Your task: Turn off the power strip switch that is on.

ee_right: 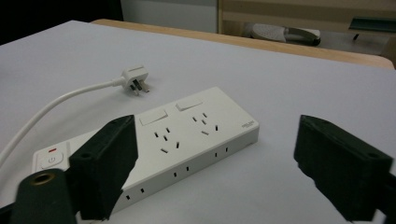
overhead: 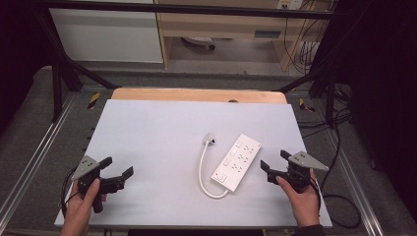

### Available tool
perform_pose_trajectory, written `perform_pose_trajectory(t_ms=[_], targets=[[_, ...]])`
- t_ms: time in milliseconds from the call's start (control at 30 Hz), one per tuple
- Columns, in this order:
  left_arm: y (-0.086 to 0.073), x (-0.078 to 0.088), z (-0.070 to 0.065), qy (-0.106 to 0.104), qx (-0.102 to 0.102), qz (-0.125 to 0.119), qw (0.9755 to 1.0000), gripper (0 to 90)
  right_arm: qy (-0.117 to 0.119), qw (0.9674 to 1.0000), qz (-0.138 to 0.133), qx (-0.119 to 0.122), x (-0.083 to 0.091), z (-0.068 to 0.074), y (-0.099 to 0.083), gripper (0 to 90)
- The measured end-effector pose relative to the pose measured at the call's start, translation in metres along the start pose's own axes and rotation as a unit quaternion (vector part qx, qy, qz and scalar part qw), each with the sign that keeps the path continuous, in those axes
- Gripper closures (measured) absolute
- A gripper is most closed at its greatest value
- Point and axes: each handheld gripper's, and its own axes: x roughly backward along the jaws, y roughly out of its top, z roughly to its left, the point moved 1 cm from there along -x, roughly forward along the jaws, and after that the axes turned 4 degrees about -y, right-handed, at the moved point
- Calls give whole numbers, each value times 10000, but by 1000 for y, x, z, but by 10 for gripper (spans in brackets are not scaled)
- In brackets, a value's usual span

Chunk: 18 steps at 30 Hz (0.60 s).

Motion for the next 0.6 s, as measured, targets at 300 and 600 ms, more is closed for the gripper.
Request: perform_pose_trajectory(t_ms=[300, 600], targets=[[0, -7, 1, -124, -93, 63, 9999, 66, 159, 9992, -247, 278, 0, 11, 12, 536], [0, -8, 0, -179, -176, 86, 9996, 66, 347, 9967, -329, 661, -16, 26, 24, 813]])
